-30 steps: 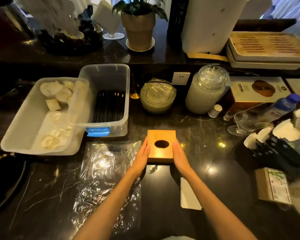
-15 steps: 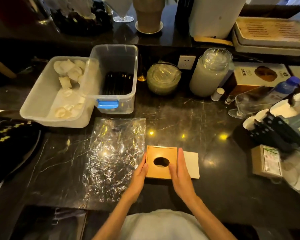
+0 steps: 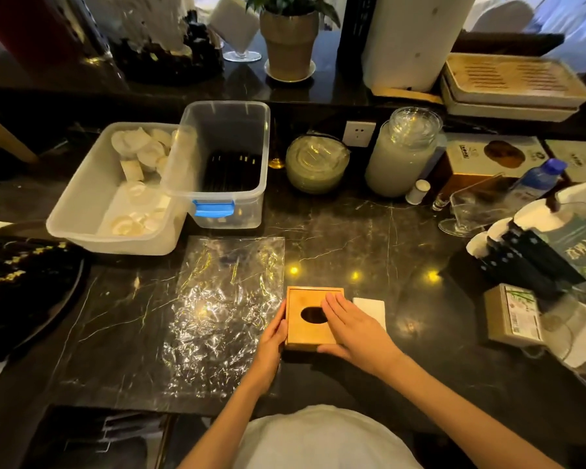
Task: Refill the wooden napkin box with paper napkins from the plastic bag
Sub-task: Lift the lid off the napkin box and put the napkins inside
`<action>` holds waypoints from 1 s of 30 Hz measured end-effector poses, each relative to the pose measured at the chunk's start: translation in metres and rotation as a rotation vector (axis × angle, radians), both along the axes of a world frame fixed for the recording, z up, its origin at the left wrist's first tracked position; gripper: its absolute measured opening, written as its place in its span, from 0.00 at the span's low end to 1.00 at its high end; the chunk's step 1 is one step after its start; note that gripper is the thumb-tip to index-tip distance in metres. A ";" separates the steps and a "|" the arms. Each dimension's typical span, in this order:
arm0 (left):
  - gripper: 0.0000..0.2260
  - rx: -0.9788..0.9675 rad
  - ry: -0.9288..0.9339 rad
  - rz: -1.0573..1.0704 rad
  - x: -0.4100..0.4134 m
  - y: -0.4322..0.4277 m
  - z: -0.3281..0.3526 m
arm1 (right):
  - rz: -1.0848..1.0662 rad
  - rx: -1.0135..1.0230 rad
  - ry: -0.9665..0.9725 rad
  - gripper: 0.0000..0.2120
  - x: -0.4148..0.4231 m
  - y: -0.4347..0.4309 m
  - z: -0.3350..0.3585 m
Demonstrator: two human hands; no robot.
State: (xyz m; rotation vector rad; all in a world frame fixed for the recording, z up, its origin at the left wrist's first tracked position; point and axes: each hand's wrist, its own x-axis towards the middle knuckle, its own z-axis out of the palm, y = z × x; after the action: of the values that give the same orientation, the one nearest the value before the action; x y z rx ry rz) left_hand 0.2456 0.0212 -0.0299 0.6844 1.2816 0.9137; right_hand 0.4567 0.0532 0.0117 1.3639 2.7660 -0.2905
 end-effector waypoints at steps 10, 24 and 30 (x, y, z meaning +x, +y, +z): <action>0.17 0.087 0.059 -0.071 0.000 0.001 0.011 | -0.472 -0.429 0.699 0.08 -0.008 0.105 0.050; 0.19 0.457 0.634 0.059 0.081 0.005 0.058 | -1.073 -0.259 0.939 0.15 0.040 0.059 -0.004; 0.29 -0.108 0.443 -0.323 0.182 0.022 0.052 | -1.463 -0.564 0.828 0.11 0.088 -0.007 -0.052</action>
State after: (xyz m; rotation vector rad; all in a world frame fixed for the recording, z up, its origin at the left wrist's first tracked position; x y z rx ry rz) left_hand 0.4276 0.0436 0.0225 1.0113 1.5381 0.4357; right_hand 0.5447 0.0464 -0.0408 3.0770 1.0174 -1.7196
